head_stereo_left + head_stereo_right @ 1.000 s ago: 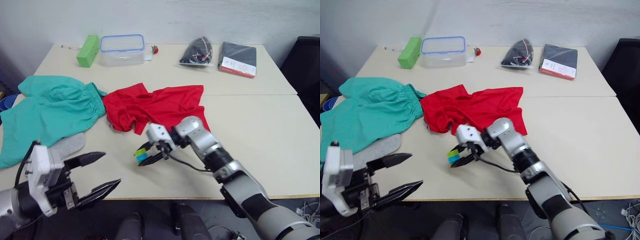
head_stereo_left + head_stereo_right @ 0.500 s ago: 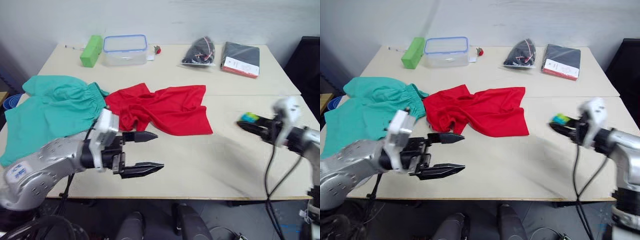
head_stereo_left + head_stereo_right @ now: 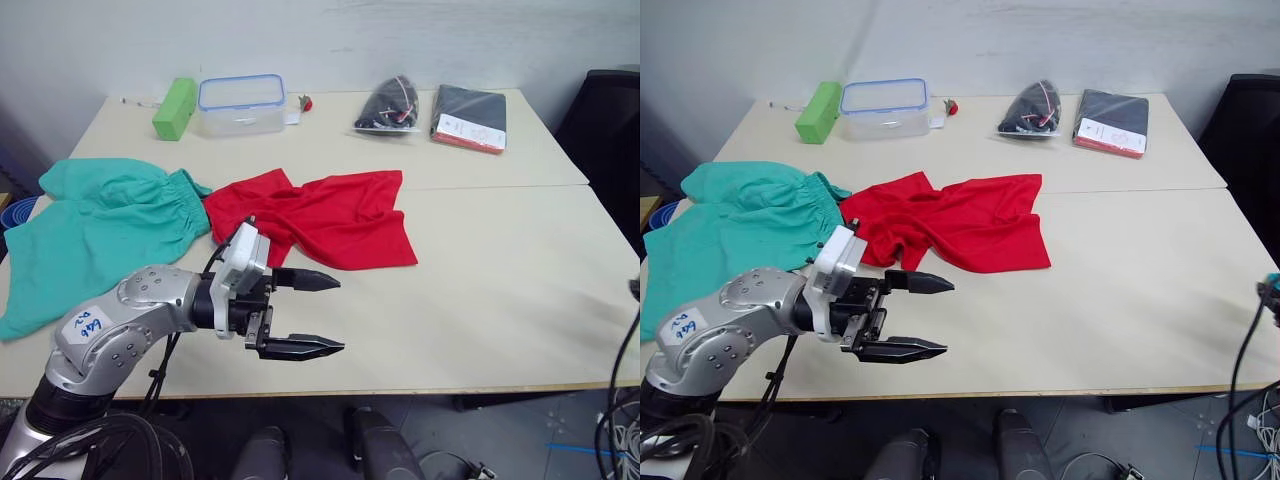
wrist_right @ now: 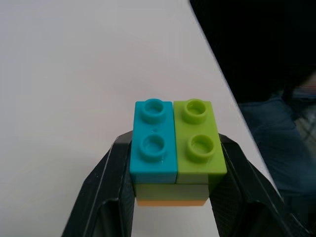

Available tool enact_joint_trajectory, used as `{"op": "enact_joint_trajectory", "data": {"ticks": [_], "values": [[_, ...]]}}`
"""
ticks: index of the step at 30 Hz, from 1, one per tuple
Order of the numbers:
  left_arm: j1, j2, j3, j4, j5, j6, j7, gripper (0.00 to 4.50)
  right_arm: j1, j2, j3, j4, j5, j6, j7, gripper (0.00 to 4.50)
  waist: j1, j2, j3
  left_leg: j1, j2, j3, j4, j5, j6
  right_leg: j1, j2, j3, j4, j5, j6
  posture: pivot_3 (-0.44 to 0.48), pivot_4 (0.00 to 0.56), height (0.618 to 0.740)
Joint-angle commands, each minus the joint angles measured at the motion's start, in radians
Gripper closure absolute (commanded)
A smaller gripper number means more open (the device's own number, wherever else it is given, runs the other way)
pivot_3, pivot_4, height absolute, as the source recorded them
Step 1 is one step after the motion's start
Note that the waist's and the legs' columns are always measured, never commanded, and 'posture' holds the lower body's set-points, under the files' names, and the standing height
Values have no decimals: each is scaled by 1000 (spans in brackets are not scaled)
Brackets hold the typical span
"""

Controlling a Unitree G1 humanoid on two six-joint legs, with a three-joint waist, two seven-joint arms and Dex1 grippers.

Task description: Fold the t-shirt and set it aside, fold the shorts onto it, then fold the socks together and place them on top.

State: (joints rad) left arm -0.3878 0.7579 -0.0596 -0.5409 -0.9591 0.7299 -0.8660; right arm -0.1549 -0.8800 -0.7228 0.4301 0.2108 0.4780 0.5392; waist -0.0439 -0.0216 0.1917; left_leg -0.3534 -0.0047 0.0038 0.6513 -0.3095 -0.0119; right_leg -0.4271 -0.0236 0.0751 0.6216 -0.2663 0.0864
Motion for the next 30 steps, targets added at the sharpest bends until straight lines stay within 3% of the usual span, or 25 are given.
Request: {"op": "enact_joint_trajectory", "data": {"ticks": [1,11,17,20,27,30], "values": [[0,-15,12,-30,11,-1,11,0,-29,-57,-30,167,-8,-88,-63,2986,-4,-1,0,0,0,1,0,0,1,0,0,2,0,0,0,0,150,740],[24,-16,35,-40,24,0,20,0,-77,-61,65,418,-7,-181,-76,2986,-28,-5,0,1,0,10,0,-1,3,1,2,14,-1,0,6,0,150,740],[31,-15,42,-41,28,-1,23,0,-95,-46,77,410,27,-177,-48,951,-40,-9,1,1,1,10,0,-2,3,1,1,15,-2,0,7,0,150,740],[38,-8,51,-37,34,-3,18,0,-61,-49,55,308,55,-153,-48,38,-42,-9,1,1,2,10,0,-2,4,1,2,15,-2,0,7,0,150,740],[71,9,87,-19,51,-14,-2,0,57,-65,-45,-148,140,-44,-57,38,-39,-7,0,1,2,10,-1,-2,3,1,1,16,-1,0,10,0,150,740],[95,15,108,-8,75,-20,6,0,39,-85,-25,-358,225,17,33,38,-41,-7,0,1,2,10,-1,-3,3,1,1,16,-1,0,10,0,150,740]]}}
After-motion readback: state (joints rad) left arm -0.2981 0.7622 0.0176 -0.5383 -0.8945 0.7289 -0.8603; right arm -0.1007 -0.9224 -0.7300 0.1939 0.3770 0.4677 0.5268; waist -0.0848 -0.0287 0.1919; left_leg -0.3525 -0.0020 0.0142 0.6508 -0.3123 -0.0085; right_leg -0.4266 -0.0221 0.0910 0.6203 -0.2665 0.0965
